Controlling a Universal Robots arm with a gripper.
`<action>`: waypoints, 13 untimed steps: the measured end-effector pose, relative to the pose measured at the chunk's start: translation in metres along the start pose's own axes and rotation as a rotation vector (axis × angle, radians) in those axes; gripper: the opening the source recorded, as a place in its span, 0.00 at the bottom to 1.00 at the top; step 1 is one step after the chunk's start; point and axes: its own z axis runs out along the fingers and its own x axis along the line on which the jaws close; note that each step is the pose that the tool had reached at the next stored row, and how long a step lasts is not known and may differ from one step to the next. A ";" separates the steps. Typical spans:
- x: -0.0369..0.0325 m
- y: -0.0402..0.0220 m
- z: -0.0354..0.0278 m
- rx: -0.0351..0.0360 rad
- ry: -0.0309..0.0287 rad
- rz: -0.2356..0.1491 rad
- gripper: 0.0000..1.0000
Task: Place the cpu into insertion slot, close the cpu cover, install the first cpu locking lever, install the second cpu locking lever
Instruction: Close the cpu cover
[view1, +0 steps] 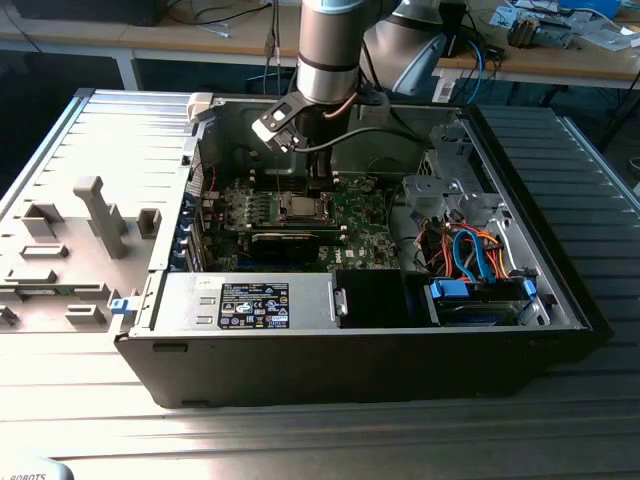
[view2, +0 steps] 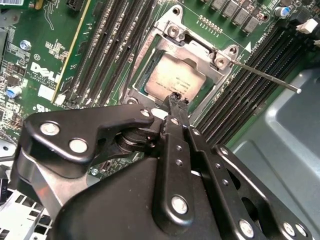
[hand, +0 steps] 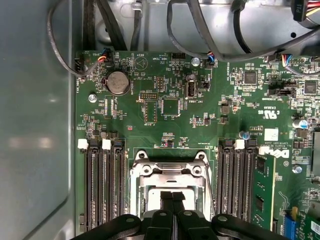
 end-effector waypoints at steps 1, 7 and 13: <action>0.0000 -0.0010 0.0006 0.0000 -0.0001 0.000 0.11; 0.0006 -0.0190 0.0076 0.0000 0.0000 0.000 0.11; 0.0010 -0.0270 0.0169 0.0000 0.0000 0.000 0.11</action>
